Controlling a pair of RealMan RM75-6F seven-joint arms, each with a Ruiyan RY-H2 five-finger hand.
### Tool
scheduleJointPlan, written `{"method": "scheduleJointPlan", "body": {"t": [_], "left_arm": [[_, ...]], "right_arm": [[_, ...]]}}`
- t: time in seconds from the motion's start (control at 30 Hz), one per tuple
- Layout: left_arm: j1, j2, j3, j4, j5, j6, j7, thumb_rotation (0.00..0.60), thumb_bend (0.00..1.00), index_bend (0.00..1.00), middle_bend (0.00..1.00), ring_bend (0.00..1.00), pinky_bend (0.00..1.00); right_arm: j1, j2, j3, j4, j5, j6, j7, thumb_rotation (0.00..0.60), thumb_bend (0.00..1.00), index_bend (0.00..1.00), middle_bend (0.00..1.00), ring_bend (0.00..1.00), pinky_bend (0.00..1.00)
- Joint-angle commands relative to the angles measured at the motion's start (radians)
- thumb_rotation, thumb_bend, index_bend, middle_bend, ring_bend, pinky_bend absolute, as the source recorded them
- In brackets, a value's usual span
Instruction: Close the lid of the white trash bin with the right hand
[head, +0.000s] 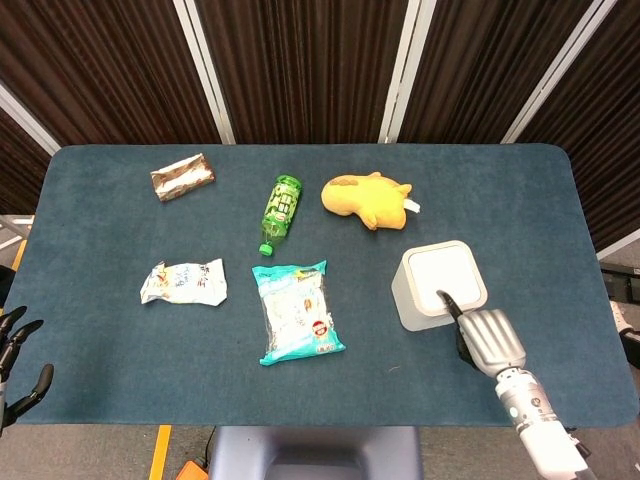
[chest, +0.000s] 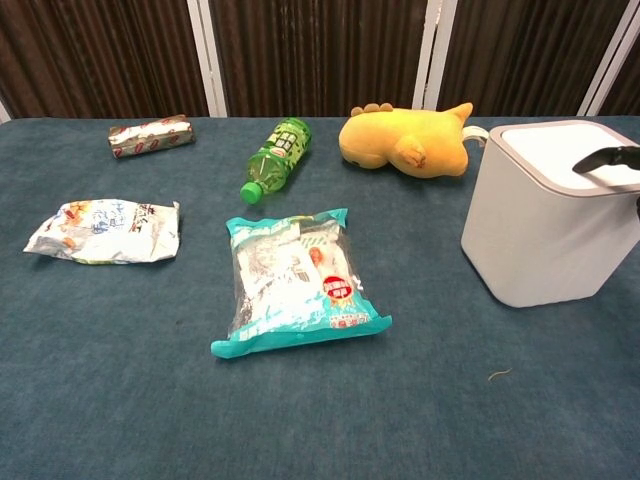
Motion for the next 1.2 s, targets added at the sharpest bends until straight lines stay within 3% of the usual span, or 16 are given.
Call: {"method": "scheduleJointPlan", "body": {"t": [0.03,0.33,0.73,0.83,0.9,0.93,1.0,1.1,1.2], "left_arm": [[0.0,0.0,0.0,0.0,0.0,0.0,0.0,0.6,0.37,0.23,0.12,0.15,0.34],[0.001,0.0,0.001,0.0,0.001,0.0,0.0,0.6,0.37,0.23,0.12,0.15,0.34],[-0.003,-0.002,0.003,-0.001,0.008,-0.007,0.012,0.6,0.37,0.23,0.12,0.15,0.34],[-0.005,-0.003,0.001,0.0,0.005,-0.011,0.013,0.6,0.37,0.23,0.12,0.15,0.34],[-0.008,-0.004,0.0,0.001,0.001,-0.016,0.014,0.6,0.37,0.23,0.12,0.15,0.34],[-0.009,-0.004,-0.001,0.001,0.0,-0.017,0.014,0.6,0.37,0.23,0.12,0.15,0.34],[-0.01,-0.004,-0.001,0.0,0.0,-0.02,0.017,0.6,0.37,0.23,0.12,0.15,0.34],[-0.007,-0.007,0.003,0.0,0.007,-0.014,0.024,0.6,0.37,0.23,0.12,0.15,0.34],[-0.007,-0.011,0.003,0.0,0.013,-0.011,0.036,0.6,0.37,0.23,0.13,0.15,0.34]], "right_arm": [[-0.001,0.002,-0.002,0.001,0.002,-0.007,0.001,0.6,0.87,0.2,0.69,0.87,0.84],[-0.047,0.024,-0.011,-0.005,-0.107,0.029,0.066,0.6,0.87,0.2,0.69,0.87,0.84],[-0.179,0.133,-0.017,0.016,-0.446,0.181,0.37,0.6,0.83,0.19,0.69,0.83,0.83],[-0.244,0.139,-0.025,0.077,-0.571,0.297,0.441,0.6,0.7,0.16,0.58,0.7,0.75],[-0.298,0.126,-0.032,0.13,-0.624,0.379,0.456,0.6,0.59,0.15,0.48,0.52,0.58],[-0.318,0.118,-0.035,0.151,-0.633,0.405,0.456,0.6,0.53,0.15,0.42,0.4,0.43],[-0.359,0.095,-0.04,0.2,-0.642,0.447,0.455,0.6,0.44,0.14,0.31,0.21,0.23],[-0.391,0.073,-0.051,0.264,-0.643,0.455,0.497,0.6,0.37,0.13,0.22,0.08,0.18],[-0.403,0.071,-0.061,0.314,-0.651,0.442,0.559,0.6,0.34,0.09,0.18,0.04,0.17]]}}
